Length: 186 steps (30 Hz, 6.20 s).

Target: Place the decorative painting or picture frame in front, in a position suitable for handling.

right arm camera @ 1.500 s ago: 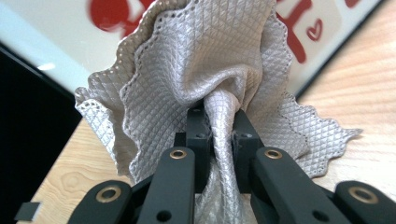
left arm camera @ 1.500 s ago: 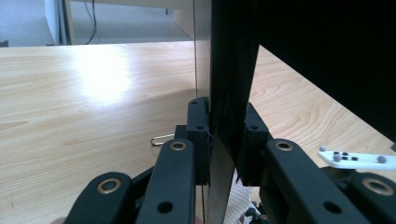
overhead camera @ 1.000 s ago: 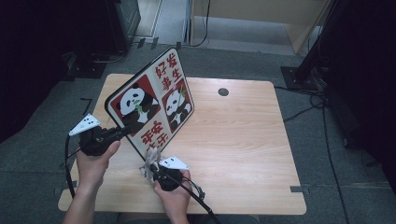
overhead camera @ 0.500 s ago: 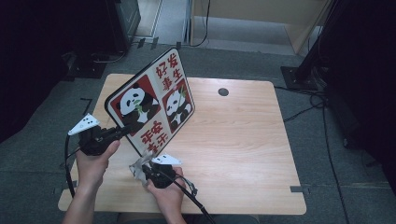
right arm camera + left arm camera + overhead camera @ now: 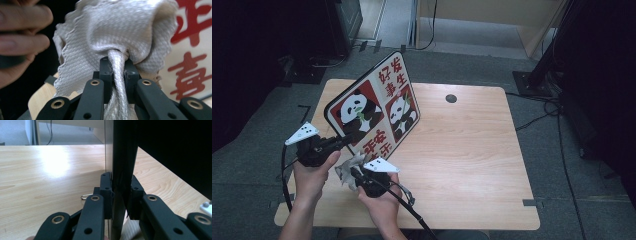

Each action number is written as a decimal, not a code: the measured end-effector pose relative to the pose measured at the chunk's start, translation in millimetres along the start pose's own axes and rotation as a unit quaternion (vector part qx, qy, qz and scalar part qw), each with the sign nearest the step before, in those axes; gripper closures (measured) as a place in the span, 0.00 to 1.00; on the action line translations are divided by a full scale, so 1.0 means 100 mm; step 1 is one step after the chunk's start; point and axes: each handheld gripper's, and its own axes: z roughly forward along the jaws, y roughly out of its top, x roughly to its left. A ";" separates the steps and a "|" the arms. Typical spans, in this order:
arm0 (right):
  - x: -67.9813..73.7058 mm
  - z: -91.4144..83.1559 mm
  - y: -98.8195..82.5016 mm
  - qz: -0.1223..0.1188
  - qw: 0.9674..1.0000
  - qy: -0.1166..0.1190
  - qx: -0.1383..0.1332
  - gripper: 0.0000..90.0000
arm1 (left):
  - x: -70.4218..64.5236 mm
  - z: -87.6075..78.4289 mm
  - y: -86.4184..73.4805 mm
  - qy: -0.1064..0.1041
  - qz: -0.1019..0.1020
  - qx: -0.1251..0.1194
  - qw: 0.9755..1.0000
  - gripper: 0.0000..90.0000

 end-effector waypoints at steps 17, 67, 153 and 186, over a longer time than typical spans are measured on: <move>-0.02 0.08 -0.05 0.013 1.000 -0.017 0.012 0.90 | -0.01 0.00 0.00 -0.002 0.001 0.002 1.000 0.89; -0.23 -0.18 -0.05 0.022 1.000 -0.008 -0.011 0.89 | -0.01 0.01 -0.01 -0.002 0.002 -0.002 1.000 0.88; 0.20 -0.20 1.90 -0.205 0.965 0.025 -0.161 0.89 | -0.04 0.36 -0.90 0.027 -0.002 0.025 0.999 0.89; 0.21 0.12 1.99 -0.274 0.932 -0.010 -0.235 0.88 | 0.19 0.31 -0.76 -0.007 0.026 0.072 0.997 0.88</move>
